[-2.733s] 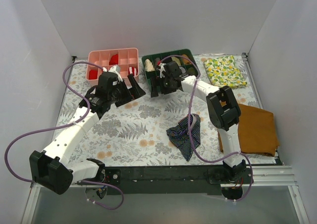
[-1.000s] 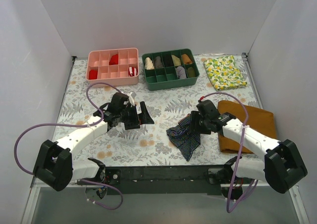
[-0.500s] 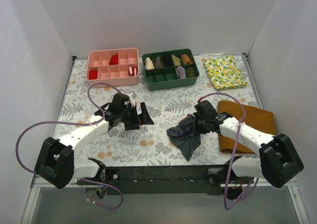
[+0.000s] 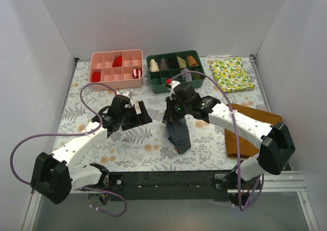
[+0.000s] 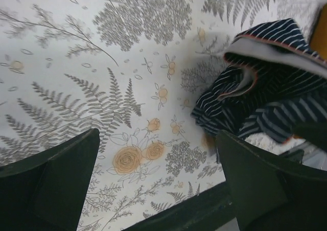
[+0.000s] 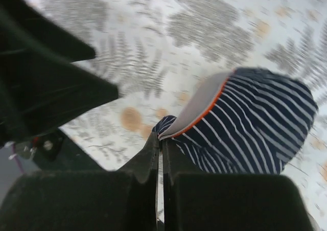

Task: Roll the underwear

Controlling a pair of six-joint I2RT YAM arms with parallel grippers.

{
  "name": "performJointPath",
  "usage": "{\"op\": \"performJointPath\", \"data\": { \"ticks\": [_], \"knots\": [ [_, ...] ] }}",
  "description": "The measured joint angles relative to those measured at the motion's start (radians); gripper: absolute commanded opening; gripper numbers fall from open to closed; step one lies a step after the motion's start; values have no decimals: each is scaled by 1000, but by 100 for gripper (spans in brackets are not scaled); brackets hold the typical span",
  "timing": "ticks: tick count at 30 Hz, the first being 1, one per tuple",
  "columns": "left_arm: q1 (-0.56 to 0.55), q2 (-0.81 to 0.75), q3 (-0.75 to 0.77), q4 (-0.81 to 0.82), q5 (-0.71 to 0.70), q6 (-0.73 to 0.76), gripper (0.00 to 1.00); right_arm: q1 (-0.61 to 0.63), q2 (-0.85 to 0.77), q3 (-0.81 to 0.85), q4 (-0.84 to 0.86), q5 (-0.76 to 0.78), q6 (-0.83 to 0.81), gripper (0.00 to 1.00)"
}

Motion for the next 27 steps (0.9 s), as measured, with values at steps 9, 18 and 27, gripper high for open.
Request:
{"op": "performJointPath", "data": {
  "ticks": [9, 18, 27],
  "knots": [
    [2, -250, 15, -88, -261, -100, 98, 117, -34, 137, 16, -111, -30, 1],
    [4, -254, 16, -128, -323, -129, 98, 34, -249, 5, 33, -69, -19, 1],
    [4, -180, 16, -115, -212, -87, 98, -68, -152, -130, 35, -71, 8, 1]
  ]
}}
